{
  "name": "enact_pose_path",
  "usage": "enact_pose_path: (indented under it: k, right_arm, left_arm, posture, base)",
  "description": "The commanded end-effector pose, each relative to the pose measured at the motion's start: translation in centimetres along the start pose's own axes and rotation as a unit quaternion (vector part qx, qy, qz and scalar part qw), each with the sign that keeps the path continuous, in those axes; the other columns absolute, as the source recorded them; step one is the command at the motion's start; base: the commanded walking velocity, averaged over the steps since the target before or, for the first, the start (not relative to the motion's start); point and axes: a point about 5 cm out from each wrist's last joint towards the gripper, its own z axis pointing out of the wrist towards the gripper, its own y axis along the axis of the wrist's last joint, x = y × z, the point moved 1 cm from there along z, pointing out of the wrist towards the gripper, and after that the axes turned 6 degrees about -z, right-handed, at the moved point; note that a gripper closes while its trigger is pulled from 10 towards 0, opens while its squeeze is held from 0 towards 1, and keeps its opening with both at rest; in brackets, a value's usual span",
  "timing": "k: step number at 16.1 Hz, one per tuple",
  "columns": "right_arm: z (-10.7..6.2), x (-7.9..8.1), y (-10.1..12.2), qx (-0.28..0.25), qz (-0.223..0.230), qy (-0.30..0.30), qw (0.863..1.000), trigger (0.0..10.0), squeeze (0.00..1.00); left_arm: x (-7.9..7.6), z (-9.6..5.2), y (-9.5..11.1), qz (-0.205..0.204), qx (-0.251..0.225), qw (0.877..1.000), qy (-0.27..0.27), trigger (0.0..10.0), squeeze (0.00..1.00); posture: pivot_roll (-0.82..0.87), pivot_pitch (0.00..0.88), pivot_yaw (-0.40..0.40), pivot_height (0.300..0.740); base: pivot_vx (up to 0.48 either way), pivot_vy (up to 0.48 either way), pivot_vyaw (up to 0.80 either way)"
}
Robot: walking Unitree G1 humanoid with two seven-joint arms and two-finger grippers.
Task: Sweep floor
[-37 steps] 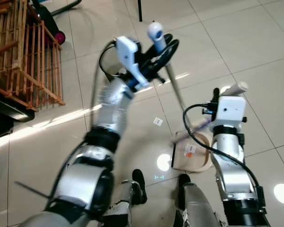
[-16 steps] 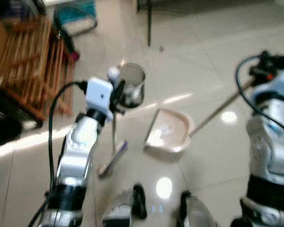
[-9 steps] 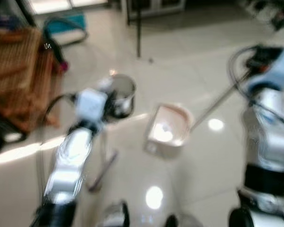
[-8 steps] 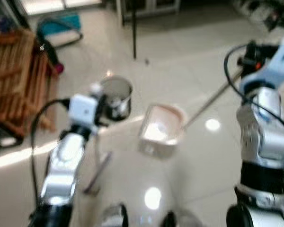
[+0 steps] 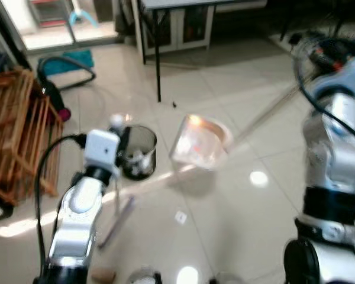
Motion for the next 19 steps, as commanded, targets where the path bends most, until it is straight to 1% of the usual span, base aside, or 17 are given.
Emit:
enact_pose_path:
  k: [1, 3, 5, 8, 13, 14, 16, 19]
  right_arm:
    - [0.2, -0.5, 0.6, -0.016, 0.0, -0.007, 1.0, 10.0, 0.0]
    - [0.6, 0.1, 0.6, -0.018, -0.012, 0.008, 1.0, 10.0, 0.0]
    - [0.7, 0.4, 0.5, -0.018, -0.009, 0.012, 1.0, 10.0, 0.0]
    - [1.0, 0.5, 0.6, -0.022, -0.002, 0.013, 1.0, 10.0, 0.0]
    - [1.2, 0.5, 0.6, -0.022, 0.0, 0.015, 1.0, 10.0, 0.0]
    - [1.2, 0.6, 0.6, -0.022, 0.0, 0.015, 1.0, 10.0, 0.0]
    - [1.2, 0.5, 0.7, -0.025, 0.015, 0.01, 1.0, 10.0, 0.0]
    - [1.3, 0.1, 0.8, -0.03, 0.015, 0.004, 0.999, 10.0, 0.0]
  left_arm:
    - [-0.4, -0.2, -0.1, 0.008, -0.002, 1.0, -0.006, 10.0, 0.0]
    - [-0.2, -0.8, -0.9, 0.007, 0.009, 1.0, 0.0, 10.0, 0.0]
    - [0.1, -1.0, -1.0, 0.009, 0.01, 1.0, 0.005, 10.0, 0.0]
    - [0.5, -1.6, -1.3, 0.018, 0.018, 1.0, 0.012, 10.0, 0.0]
    - [0.6, -1.7, -1.5, 0.02, 0.018, 1.0, 0.013, 10.0, 0.0]
    - [0.6, -1.7, -1.5, 0.02, 0.018, 1.0, 0.013, 10.0, 0.0]
    - [0.6, -1.6, -1.5, 0.02, 0.018, 1.0, 0.012, 10.0, 0.0]
    - [0.6, -1.5, -1.5, 0.019, 0.018, 1.0, 0.012, 10.0, 0.0]
  posture:
    - [0.0, 0.049, 0.026, 0.74]
    - [0.0, 0.051, 0.029, 0.74]
    - [0.01, 0.051, 0.031, 0.74]
    - [0.02, 0.054, 0.032, 0.74]
    - [0.02, 0.054, 0.03, 0.74]
    - [0.02, 0.055, 0.032, 0.74]
    - [0.02, 0.057, 0.035, 0.74]
    - [0.01, 0.056, 0.038, 0.74]
  base:
    - [0.442, 0.0, 0.0]
    - [0.446, 0.0, 0.0]
    - [0.446, 0.0, 0.0]
    - [0.445, 0.0, 0.5]
    - [0.439, 0.0, 0.51]
    - [0.442, 0.0, 0.0]
    - [0.442, 0.0, 0.0]
    - [0.437, 0.0, 0.0]
